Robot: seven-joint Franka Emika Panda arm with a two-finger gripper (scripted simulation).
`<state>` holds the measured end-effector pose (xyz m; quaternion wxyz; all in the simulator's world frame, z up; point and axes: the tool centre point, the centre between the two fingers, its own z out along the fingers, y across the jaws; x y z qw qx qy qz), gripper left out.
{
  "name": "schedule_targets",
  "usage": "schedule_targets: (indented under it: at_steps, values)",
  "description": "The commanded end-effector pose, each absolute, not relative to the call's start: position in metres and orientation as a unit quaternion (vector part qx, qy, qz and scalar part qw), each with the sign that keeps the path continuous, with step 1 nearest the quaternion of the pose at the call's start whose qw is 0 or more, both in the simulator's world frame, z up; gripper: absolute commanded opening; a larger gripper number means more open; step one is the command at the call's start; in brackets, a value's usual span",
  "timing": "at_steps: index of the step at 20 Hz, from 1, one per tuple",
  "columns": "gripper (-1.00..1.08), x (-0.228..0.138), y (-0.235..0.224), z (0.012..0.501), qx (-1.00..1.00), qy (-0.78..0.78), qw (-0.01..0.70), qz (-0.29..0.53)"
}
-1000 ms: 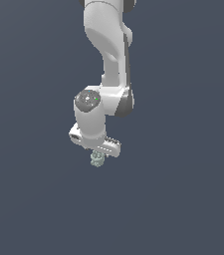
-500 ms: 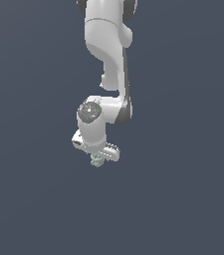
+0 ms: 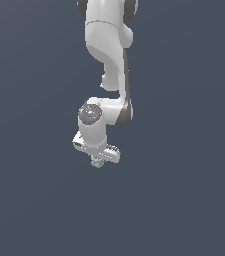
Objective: Pick up the object and move it to a goal position.
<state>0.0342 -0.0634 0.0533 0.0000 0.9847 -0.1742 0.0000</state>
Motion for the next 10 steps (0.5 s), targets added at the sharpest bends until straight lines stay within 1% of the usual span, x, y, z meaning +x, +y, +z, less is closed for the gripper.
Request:
schedule_targets:
  at_steps: [1, 10]
  values:
    - [-1.00, 0.0343, -0.0635, 0.0531, 0.985, -0.174, 0.000, 0.000]
    - [-1.00, 0.0305, -0.0624, 0.0606, 0.985, -0.174, 0.000, 0.000]
